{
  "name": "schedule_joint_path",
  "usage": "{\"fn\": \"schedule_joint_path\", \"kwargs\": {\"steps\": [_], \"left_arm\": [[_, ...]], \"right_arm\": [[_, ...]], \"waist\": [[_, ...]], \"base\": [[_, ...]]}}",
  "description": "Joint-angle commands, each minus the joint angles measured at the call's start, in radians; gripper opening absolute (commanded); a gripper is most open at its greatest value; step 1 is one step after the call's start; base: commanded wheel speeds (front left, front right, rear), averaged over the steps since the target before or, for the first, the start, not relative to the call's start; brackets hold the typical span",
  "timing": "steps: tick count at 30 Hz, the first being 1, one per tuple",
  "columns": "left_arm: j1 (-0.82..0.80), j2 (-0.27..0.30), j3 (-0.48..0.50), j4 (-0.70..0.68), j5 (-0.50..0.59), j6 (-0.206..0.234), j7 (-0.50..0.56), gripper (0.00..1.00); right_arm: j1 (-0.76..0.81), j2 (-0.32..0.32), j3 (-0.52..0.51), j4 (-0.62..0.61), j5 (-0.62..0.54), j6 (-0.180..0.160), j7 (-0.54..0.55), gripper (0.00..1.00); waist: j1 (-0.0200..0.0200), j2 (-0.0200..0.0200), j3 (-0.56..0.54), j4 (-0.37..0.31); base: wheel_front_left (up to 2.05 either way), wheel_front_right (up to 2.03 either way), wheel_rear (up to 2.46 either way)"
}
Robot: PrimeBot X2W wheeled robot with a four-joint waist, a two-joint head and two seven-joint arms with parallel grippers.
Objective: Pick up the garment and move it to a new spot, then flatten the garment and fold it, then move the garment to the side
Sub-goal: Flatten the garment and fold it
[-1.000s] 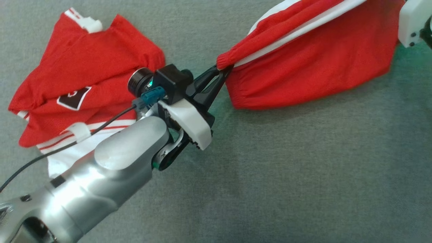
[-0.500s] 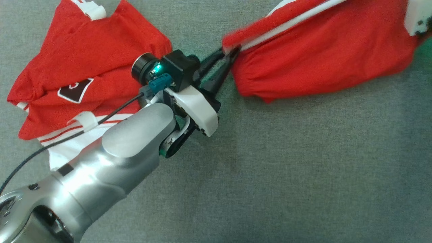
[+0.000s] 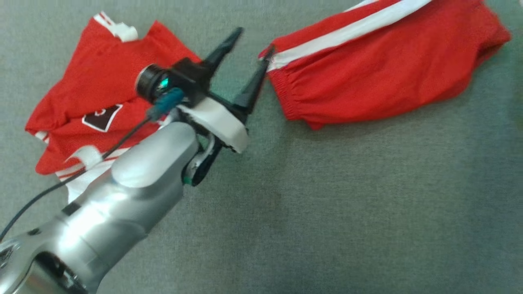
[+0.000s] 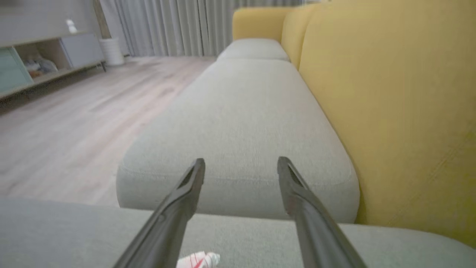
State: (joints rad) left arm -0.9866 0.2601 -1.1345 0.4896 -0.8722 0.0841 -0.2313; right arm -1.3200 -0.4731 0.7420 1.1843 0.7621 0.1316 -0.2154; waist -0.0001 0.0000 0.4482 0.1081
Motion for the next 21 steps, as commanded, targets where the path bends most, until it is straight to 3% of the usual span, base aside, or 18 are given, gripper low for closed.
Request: {"fn": "schedule_joint_path", "kwargs": {"steps": [1,6,12,16,21], "left_arm": [[0.001,0.033,0.061,-0.014,-0.015,0.018,-0.016,1.00],[0.077,0.058,0.151,-0.051,-0.011,0.069,-0.029,1.00],[0.236,0.076,0.320,-0.162,0.083,0.124,-0.030,1.00],[0.397,0.063,0.468,-0.221,0.158,0.172,-0.030,1.00],[0.531,0.029,0.561,-0.256,0.230,0.157,-0.030,1.00]], "right_arm": [[0.022,0.000,-0.011,-0.038,0.019,-0.001,-0.025,1.00],[0.108,-0.016,-0.032,-0.157,0.004,-0.001,-0.045,1.00],[0.314,-0.013,-0.201,-0.407,-0.067,-0.001,-0.046,1.00],[0.542,0.061,-0.383,-0.578,-0.178,-0.001,-0.046,1.00],[0.750,0.172,-0.530,-0.707,-0.294,-0.001,-0.046,1.00]], "waist": [[0.0001,0.0000,-0.047,-0.019],[0.0001,0.0000,-0.110,-0.042],[0.0001,0.0000,-0.191,-0.080],[0.0001,0.0000,-0.251,-0.117],[0.0001,0.0000,-0.295,-0.139]], "base": [[0.00,0.00,0.00],[0.00,0.00,0.00],[0.00,0.00,0.00],[0.00,0.00,0.00],[0.00,0.00,0.00]]}}
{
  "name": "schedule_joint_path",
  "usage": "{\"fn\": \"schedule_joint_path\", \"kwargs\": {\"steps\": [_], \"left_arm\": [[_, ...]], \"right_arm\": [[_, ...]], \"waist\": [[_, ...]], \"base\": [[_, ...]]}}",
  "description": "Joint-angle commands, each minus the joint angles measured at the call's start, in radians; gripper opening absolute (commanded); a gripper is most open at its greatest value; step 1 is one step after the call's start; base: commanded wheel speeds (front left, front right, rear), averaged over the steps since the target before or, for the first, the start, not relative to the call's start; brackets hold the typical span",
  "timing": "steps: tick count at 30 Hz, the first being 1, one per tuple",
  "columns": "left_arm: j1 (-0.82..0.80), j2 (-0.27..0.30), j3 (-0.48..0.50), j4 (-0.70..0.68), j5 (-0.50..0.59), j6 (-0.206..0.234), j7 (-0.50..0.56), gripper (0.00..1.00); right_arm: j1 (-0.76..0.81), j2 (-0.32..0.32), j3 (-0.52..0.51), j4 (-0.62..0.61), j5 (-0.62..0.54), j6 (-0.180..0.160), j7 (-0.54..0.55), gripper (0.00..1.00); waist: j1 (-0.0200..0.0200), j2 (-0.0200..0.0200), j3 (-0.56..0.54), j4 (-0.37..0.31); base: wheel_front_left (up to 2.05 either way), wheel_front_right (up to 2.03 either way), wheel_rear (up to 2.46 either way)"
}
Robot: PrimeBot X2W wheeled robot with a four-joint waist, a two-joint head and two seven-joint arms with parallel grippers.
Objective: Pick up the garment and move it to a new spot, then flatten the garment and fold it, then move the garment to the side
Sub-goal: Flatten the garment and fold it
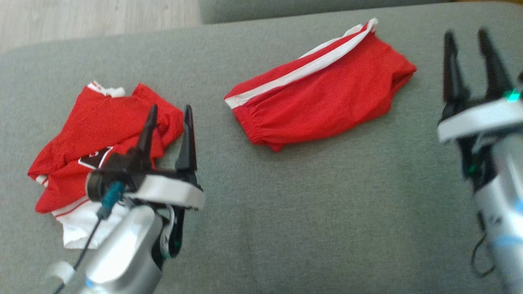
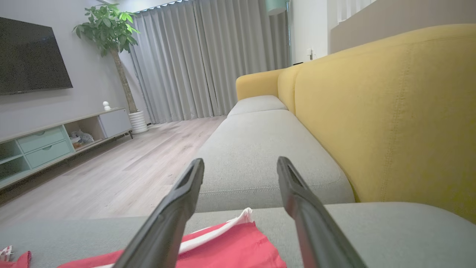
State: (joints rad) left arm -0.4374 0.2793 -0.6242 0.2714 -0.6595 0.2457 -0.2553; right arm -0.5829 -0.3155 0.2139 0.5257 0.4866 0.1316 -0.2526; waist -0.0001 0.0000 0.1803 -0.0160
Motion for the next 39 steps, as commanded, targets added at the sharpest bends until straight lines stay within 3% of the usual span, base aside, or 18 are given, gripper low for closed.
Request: {"fn": "schedule_joint_path", "kwargs": {"steps": [1,6,10,20,26,32,39], "left_arm": [[0.006,0.000,0.067,-0.041,0.035,-0.012,-0.006,1.00],[0.142,-0.054,0.146,-0.020,0.110,-0.050,-0.006,1.00],[0.200,-0.097,0.199,-0.021,0.144,-0.078,-0.006,1.00],[0.264,-0.189,0.309,-0.029,0.254,-0.170,-0.006,1.00],[0.237,-0.212,0.330,-0.033,0.300,-0.201,-0.006,1.00],[0.182,-0.222,0.325,-0.042,0.333,-0.220,-0.006,1.00],[0.121,-0.228,0.293,-0.019,0.339,-0.231,-0.006,1.00]], "right_arm": [[0.055,0.040,-0.026,-0.072,-0.036,-0.001,-0.009,1.00],[0.241,0.157,-0.087,-0.163,-0.139,-0.001,-0.009,1.00],[0.324,0.210,-0.105,-0.192,-0.170,-0.001,-0.009,1.00],[0.414,0.262,-0.123,-0.231,-0.188,-0.001,0.015,1.00],[0.381,0.264,-0.155,-0.258,-0.216,-0.001,0.044,1.00],[0.248,0.253,-0.220,-0.255,-0.277,-0.001,0.120,1.00],[0.027,0.199,-0.349,-0.076,-0.317,-0.001,0.285,1.00]], "waist": [[0.0001,0.0000,-0.038,-0.017],[0.0001,0.0000,-0.087,-0.030],[0.0001,0.0000,-0.101,-0.031],[0.0001,0.0000,-0.096,-0.013],[0.0001,0.0000,-0.036,0.013],[0.0001,0.0000,0.065,0.050],[0.0001,0.0000,0.145,0.102]], "base": [[0.00,0.00,0.00],[0.00,0.00,0.00],[0.00,0.00,0.00],[0.00,0.00,0.00],[0.00,0.00,0.00],[0.00,0.00,0.00],[0.00,0.00,0.00]]}}
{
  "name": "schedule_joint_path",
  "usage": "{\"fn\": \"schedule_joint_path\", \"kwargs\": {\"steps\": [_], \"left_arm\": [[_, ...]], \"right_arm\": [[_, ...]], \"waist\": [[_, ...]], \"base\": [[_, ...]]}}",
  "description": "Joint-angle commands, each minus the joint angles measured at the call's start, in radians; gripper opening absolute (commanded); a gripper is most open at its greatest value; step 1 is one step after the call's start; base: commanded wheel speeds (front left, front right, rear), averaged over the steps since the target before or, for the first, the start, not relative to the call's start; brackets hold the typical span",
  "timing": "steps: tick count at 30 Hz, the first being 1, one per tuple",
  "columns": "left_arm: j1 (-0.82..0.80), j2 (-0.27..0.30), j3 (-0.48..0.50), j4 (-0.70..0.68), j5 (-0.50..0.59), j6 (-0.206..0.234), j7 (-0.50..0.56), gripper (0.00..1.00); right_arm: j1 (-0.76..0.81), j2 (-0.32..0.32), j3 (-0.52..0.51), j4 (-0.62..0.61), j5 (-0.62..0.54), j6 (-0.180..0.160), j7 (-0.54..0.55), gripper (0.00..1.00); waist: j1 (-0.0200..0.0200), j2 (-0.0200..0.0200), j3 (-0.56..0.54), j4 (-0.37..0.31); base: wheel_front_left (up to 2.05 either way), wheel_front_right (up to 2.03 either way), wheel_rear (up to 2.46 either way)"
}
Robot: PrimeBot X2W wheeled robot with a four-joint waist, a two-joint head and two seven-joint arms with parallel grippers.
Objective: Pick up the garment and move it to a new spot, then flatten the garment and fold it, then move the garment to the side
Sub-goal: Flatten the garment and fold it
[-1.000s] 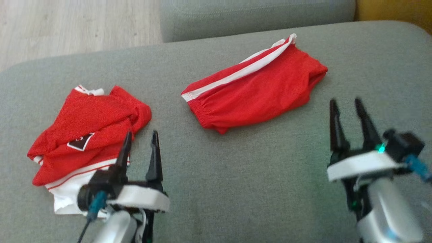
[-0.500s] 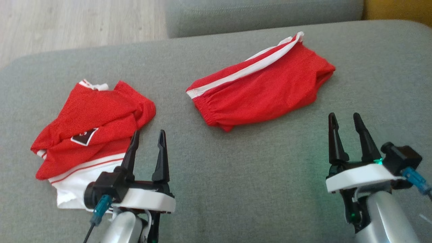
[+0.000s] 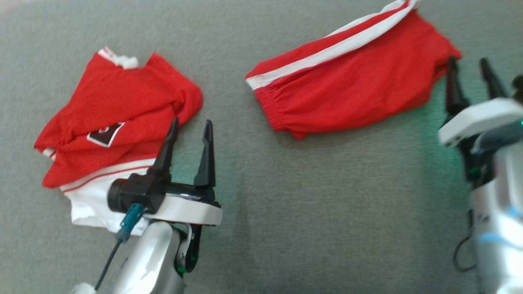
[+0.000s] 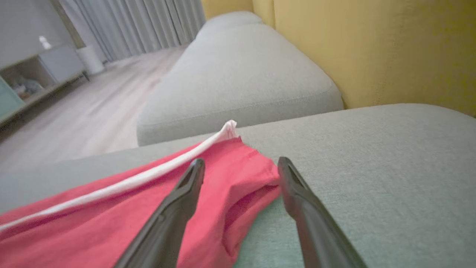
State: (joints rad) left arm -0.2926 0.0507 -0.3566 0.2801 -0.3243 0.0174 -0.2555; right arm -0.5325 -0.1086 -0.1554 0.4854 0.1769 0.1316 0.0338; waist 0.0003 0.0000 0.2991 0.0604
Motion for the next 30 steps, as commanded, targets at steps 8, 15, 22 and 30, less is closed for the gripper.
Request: {"fn": "schedule_joint_path", "kwargs": {"steps": [8,15,22,30], "left_arm": [[-0.083,0.000,-0.039,-0.033,-0.034,0.015,-0.006,1.00],[-0.095,0.000,-0.069,-0.039,-0.054,0.025,-0.006,1.00],[-0.101,0.000,-0.064,-0.035,-0.055,0.028,-0.006,1.00],[-0.089,0.000,-0.050,-0.027,-0.052,0.029,-0.006,1.00]], "right_arm": [[-0.210,-0.091,-0.103,0.216,-0.131,-0.001,0.057,1.00],[-0.282,-0.133,-0.105,0.379,-0.191,-0.001,0.074,1.00],[-0.341,-0.152,-0.020,0.503,-0.184,-0.001,0.071,0.01],[-0.343,-0.188,0.072,0.544,-0.124,-0.001,-0.008,0.00]], "waist": [[-0.0003,0.0000,0.092,0.082],[-0.0003,0.0000,0.116,0.101],[-0.0003,0.0000,0.120,0.103],[-0.0003,0.0000,0.072,0.064]], "base": [[0.00,0.00,0.00],[0.00,0.00,0.00],[0.00,0.00,0.00],[0.00,0.00,0.00]]}}
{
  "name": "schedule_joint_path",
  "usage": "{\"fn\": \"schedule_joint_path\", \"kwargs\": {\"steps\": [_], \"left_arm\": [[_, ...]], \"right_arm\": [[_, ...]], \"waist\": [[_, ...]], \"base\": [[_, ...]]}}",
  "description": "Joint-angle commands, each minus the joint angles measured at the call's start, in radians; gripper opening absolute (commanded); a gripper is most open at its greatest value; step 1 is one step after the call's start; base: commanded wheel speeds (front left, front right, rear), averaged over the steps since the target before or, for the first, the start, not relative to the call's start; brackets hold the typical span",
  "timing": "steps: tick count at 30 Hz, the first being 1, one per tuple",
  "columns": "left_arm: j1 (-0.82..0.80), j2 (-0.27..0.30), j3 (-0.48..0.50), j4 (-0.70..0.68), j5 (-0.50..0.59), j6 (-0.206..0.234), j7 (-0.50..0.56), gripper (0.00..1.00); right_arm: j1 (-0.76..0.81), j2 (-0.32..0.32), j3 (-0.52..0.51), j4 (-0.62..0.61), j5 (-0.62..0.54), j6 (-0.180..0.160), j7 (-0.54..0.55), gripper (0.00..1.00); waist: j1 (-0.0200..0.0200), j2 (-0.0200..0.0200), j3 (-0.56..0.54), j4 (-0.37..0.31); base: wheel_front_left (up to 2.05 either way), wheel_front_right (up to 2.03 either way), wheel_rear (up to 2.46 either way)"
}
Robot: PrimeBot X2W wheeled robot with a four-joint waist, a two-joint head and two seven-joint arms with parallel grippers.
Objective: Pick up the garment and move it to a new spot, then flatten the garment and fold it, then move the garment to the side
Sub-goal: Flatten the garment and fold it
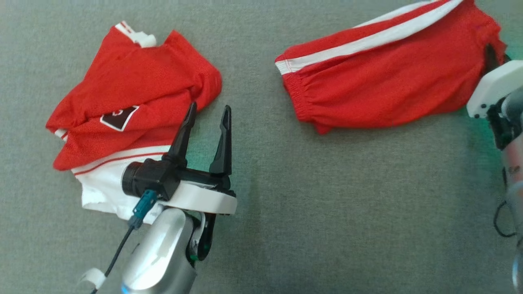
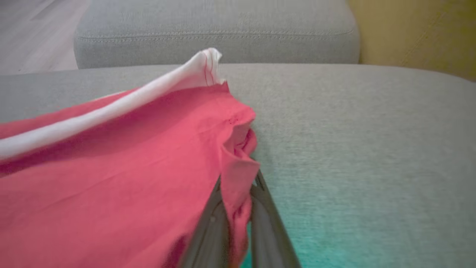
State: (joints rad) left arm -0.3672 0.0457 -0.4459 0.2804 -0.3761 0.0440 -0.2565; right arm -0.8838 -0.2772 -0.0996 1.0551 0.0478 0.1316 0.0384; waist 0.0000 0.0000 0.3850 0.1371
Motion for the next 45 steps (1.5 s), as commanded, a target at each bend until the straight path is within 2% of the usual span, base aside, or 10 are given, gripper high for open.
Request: {"fn": "schedule_joint_path", "kwargs": {"steps": [1,7,12,17,26,32,39,45], "left_arm": [[-0.012,0.005,0.043,-0.027,0.000,0.001,-0.005,1.00],[0.016,0.005,0.061,-0.021,0.004,-0.005,-0.005,1.00],[0.038,0.005,0.075,-0.020,0.008,-0.007,-0.005,1.00],[0.056,0.005,0.089,-0.023,0.018,-0.014,-0.005,1.00],[0.057,0.005,0.117,-0.019,0.029,-0.025,-0.005,1.00],[0.069,0.005,0.139,-0.018,0.029,-0.034,-0.005,1.00],[0.113,0.005,0.155,-0.009,0.029,-0.039,-0.005,1.00],[0.135,0.009,0.168,-0.011,0.033,-0.046,-0.005,1.00]], "right_arm": [[0.013,-0.025,0.027,-0.025,0.015,-0.001,-0.021,0.00],[0.075,-0.093,0.057,-0.034,0.091,-0.001,-0.053,0.00],[0.143,-0.158,0.019,-0.042,0.133,-0.001,-0.060,0.00],[0.188,-0.179,-0.034,-0.053,0.143,-0.001,-0.086,0.00],[0.187,-0.134,-0.015,-0.072,0.128,-0.001,-0.153,0.00],[0.193,-0.085,0.054,-0.103,0.139,-0.001,-0.199,0.00],[0.212,-0.024,0.203,-0.168,0.215,-0.001,-0.236,0.00],[0.232,-0.019,0.354,-0.249,0.317,-0.001,-0.261,0.00]], "waist": [[0.0000,0.0000,-0.022,-0.019],[0.0000,0.0000,-0.083,-0.058],[0.0000,0.0000,-0.120,-0.080],[0.0000,0.0000,-0.133,-0.087],[0.0000,0.0000,-0.154,-0.079],[0.0000,0.0000,-0.215,-0.073],[0.0000,0.0000,-0.286,-0.067],[0.0000,0.0000,-0.302,-0.053]], "base": [[0.00,0.00,0.00],[0.00,0.00,0.00],[0.00,0.00,0.00],[0.00,0.00,0.00],[0.00,0.00,0.00],[0.00,0.00,0.00],[0.00,0.00,0.00],[0.00,0.00,0.00]]}}
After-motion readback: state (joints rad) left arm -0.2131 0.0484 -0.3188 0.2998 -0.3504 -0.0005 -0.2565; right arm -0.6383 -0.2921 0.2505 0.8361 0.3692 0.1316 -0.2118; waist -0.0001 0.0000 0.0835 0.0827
